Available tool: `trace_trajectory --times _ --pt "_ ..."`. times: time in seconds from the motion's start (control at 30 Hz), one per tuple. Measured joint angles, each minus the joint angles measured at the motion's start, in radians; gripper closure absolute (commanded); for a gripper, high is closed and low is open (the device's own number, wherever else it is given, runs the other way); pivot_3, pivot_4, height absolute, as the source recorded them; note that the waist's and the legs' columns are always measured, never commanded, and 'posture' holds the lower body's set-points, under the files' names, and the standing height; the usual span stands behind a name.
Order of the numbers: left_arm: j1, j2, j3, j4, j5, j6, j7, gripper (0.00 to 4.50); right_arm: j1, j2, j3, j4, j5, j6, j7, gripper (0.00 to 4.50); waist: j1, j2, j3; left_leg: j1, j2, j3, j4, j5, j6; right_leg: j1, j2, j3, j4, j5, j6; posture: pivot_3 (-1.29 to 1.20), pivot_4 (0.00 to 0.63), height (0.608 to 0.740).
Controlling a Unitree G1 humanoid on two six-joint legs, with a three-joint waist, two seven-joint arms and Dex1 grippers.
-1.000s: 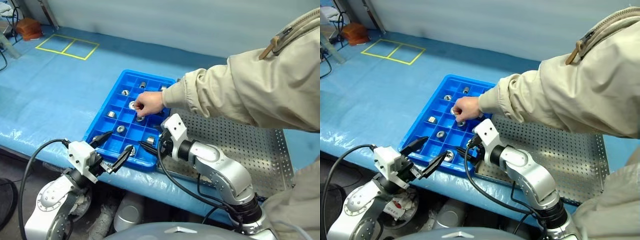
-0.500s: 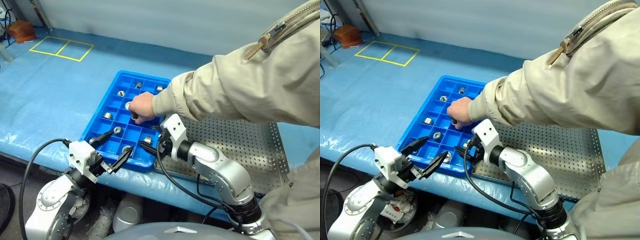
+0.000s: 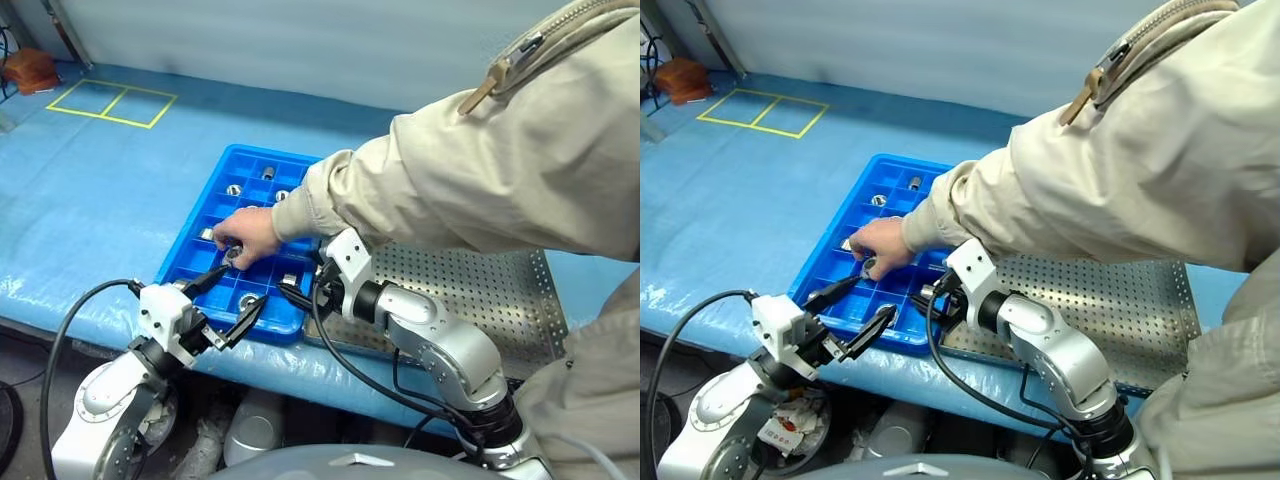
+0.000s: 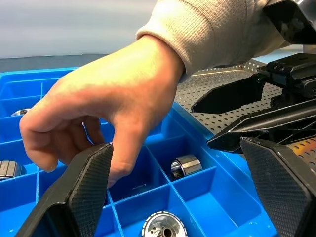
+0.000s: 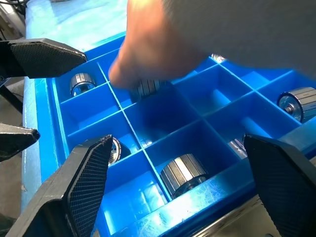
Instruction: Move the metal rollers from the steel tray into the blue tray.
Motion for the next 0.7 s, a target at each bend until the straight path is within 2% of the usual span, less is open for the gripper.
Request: trace_trajectory --times 0.7 --pt "0.005 0.0 0.001 0.012 0.0 -0.004 -0.006 0.0 -0.002 0.002 0.004 0.001 0.0 0.0 0.001 0.04 -0.008 0.0 0.0 0.0 0.0 0.0 -0.002 0.0 0.0 0.0 0.0 0.0 0.0 0.0 -0.001 0.41 0.15 0.74"
